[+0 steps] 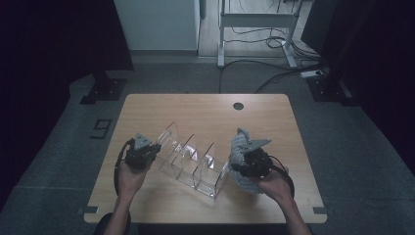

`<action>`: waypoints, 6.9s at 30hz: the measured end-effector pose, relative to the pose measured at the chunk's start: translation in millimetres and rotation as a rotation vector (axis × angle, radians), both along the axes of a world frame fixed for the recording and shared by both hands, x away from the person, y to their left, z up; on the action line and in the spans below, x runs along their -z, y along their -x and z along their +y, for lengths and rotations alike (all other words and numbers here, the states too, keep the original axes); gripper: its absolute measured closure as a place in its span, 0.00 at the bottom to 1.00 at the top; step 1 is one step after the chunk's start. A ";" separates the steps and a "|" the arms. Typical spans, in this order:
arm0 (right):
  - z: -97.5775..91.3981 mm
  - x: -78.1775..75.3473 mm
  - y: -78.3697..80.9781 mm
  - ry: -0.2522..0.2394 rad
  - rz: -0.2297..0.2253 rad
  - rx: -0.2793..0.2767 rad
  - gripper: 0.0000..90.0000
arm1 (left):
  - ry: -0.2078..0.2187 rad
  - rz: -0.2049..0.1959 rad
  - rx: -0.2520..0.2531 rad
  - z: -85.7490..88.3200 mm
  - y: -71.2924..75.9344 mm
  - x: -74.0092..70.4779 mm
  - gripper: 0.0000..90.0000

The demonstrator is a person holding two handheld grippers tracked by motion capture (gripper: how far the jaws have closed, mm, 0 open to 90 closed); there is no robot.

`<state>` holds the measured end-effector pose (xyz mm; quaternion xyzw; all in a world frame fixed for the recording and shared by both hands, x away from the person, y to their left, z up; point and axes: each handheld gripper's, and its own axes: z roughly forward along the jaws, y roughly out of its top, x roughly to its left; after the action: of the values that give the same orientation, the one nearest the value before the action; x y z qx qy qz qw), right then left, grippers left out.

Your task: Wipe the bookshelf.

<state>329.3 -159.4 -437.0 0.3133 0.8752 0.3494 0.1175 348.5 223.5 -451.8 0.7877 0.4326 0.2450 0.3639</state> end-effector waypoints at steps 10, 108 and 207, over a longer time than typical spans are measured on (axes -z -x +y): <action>8.4 -3.8 16.9 -0.010 0.018 -0.060 0.72 | 0.006 0.001 -0.007 -0.6 -0.2 0.7 0.94; 3.9 43.1 -11.8 -0.026 0.185 0.116 0.72 | 0.000 0.026 0.048 5.1 -2.6 2.2 0.95; 39.6 65.7 45.4 0.072 0.259 -0.124 0.72 | -0.052 0.013 0.004 -4.1 -0.1 0.7 0.94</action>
<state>283.9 -119.8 -502.7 0.2965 0.9128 0.2809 -0.0070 348.6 219.4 -452.5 0.7992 0.4269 0.2502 0.3412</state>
